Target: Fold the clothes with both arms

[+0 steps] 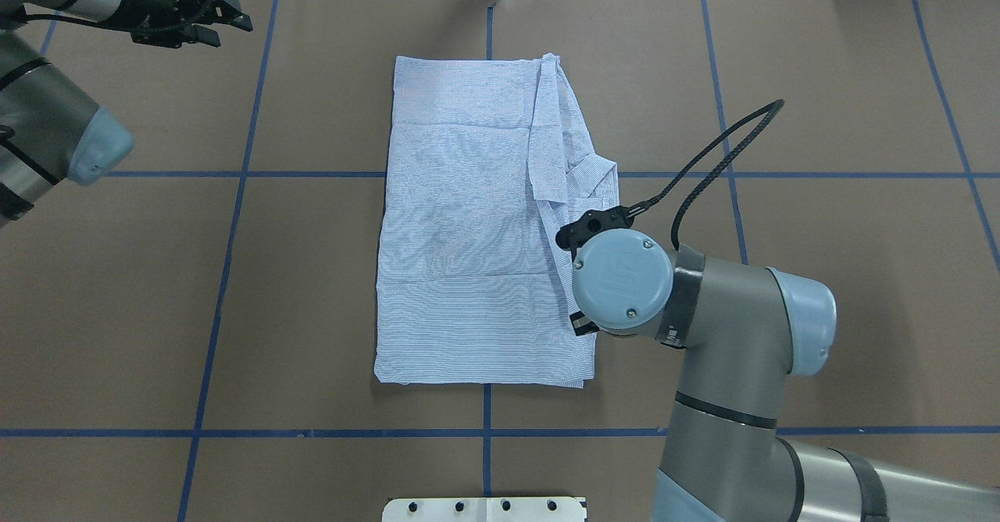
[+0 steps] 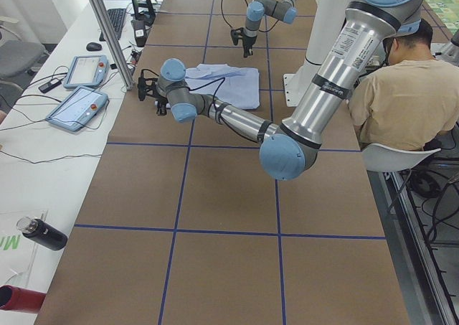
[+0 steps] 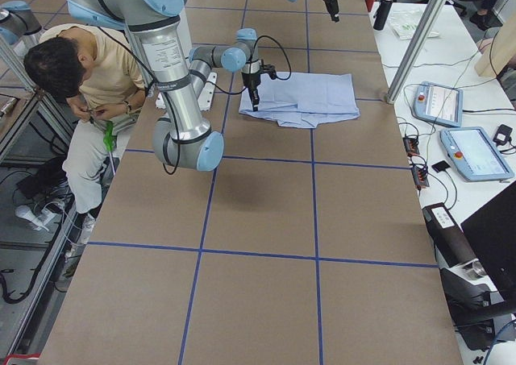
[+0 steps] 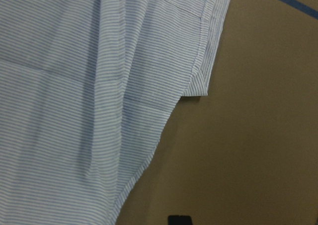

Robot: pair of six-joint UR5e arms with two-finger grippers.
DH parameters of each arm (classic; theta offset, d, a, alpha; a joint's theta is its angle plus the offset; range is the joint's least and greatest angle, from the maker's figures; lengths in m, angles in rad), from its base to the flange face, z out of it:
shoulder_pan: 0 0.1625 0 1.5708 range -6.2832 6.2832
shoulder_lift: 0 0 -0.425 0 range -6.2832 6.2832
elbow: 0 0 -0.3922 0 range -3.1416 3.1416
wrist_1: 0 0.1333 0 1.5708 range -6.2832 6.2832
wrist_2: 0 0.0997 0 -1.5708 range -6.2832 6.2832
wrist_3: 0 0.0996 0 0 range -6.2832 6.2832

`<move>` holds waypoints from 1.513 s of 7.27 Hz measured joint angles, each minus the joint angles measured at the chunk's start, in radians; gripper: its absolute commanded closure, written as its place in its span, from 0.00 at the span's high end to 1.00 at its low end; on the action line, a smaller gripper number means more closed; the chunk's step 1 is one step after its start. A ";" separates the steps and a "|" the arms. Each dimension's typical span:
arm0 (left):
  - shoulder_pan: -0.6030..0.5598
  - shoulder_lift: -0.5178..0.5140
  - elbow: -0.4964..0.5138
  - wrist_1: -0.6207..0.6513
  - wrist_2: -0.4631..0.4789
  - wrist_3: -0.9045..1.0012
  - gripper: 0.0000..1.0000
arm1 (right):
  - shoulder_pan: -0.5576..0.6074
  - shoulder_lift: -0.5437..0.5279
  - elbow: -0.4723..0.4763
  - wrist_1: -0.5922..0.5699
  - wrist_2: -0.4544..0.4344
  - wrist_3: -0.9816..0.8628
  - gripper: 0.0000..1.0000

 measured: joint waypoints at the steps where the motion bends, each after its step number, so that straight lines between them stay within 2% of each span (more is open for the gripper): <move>1: -0.003 0.001 -0.001 0.000 -0.001 0.002 0.62 | 0.006 0.072 -0.053 -0.013 -0.003 0.006 0.00; 3: -0.011 0.038 -0.033 -0.001 -0.011 0.020 0.61 | 0.020 0.201 -0.216 0.034 -0.009 0.021 0.00; 5: -0.048 0.088 -0.071 0.000 -0.059 0.079 0.61 | 0.031 0.253 -0.361 0.134 -0.018 0.037 0.00; 7: -0.071 0.100 -0.077 0.000 -0.085 0.094 0.61 | 0.044 0.258 -0.413 0.152 -0.026 0.029 0.00; 11: -0.074 0.101 -0.079 0.001 -0.090 0.096 0.62 | 0.058 0.252 -0.427 0.157 -0.021 0.031 0.00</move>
